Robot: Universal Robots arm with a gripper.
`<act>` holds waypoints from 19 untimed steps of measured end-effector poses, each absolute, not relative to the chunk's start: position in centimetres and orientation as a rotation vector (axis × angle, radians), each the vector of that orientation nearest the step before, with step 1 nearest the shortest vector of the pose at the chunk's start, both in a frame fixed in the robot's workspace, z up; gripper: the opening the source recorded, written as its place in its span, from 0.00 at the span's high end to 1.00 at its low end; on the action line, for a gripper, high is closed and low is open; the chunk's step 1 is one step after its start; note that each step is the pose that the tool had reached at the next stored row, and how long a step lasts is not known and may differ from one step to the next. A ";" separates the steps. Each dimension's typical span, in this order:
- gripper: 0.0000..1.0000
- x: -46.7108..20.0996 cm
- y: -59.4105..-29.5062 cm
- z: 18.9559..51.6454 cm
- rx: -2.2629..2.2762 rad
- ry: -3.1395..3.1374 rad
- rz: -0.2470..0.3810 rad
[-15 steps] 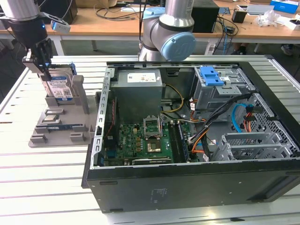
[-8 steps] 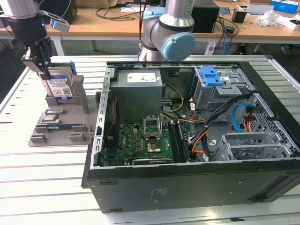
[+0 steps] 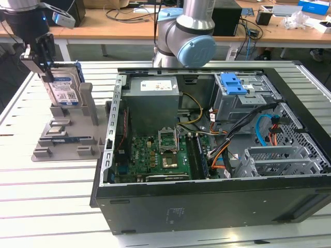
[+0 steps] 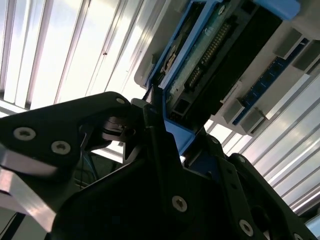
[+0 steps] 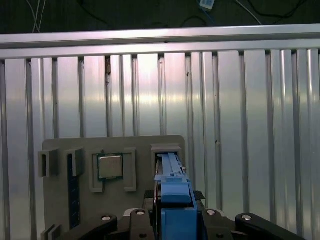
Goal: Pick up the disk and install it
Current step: 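Pick up the disk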
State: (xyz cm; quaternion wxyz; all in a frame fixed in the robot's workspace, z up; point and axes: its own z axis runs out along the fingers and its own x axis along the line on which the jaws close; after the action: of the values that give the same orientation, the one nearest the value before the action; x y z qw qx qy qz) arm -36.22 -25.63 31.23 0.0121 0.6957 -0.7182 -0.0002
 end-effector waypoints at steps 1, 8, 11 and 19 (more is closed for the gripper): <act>0.63 -36.2 -25.6 31.7 2.169 -2.239 -0.001; 0.63 -36.2 -25.6 33.2 2.169 -2.239 -0.001; 0.63 -36.2 -25.6 34.0 2.169 -2.239 -0.001; 0.63 -36.2 -25.6 36.3 2.170 -2.240 -0.003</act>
State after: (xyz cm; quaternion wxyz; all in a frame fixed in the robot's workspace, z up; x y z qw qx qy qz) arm -36.22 -25.60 36.27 0.0113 0.6957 -0.7182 -0.0010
